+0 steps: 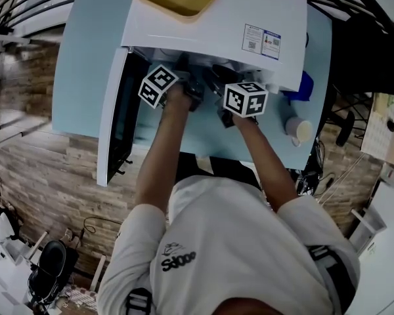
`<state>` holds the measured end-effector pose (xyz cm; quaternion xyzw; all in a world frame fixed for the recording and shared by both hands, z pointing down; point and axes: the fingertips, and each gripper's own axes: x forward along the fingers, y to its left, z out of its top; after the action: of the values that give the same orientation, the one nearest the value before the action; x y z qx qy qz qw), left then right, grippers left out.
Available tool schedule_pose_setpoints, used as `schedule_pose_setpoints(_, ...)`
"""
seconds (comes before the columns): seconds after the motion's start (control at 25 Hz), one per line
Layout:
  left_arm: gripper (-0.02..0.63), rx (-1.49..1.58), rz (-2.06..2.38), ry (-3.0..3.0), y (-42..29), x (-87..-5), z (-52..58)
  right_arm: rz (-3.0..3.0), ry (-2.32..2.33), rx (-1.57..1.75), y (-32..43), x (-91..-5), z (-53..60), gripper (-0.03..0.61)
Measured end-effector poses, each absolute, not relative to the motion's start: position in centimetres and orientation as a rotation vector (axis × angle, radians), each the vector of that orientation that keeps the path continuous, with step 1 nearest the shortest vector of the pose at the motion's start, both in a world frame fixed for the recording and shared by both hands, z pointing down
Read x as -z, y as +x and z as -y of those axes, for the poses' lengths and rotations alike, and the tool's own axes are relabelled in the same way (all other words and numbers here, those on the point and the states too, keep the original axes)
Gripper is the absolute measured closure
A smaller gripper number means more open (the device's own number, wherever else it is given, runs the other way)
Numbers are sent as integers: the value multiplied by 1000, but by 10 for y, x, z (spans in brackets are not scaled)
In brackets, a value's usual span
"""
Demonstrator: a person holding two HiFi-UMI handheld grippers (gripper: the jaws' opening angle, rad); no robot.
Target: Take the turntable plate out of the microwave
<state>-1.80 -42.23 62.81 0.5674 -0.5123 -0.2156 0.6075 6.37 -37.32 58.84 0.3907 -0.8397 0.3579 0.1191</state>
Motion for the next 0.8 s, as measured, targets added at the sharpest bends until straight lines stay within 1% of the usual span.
schedule_pose_setpoints(0.12, 582, 512, 1164, 1337, -18, -620, 423, 2468, 1153, -1169, 59, -594, 382, 434)
schedule_pose_setpoints(0.24, 583, 519, 1155, 1348, -18, -614, 424, 2428, 1253, -1415, 63, -604, 394, 424)
schedule_pose_setpoints(0.28, 584, 519, 1155, 1350, -18, -612, 424, 2411, 1288, -1481, 64, -607, 396, 409)
schedule_pose_setpoints(0.48, 584, 521, 1143, 1356, -17, -608, 423, 2389, 1387, -1621, 62, -611, 409, 394)
schedule_pose_setpoints(0.6, 584, 517, 1137, 1364, -17, -607, 422, 2347, 1480, -1755, 66, -612, 415, 397)
schedule_pose_setpoints(0.64, 584, 516, 1138, 1363, -17, -607, 422, 2326, 1503, -1797, 67, -614, 415, 411)
schedule_pose_setpoints(0.68, 584, 516, 1139, 1359, -17, -608, 422, 2307, 1512, -1841, 68, -616, 415, 462)
schedule_pose_setpoints(0.8, 584, 517, 1133, 1326, -19, -616, 421, 2272, 1488, -1990, 67, -621, 413, 498)
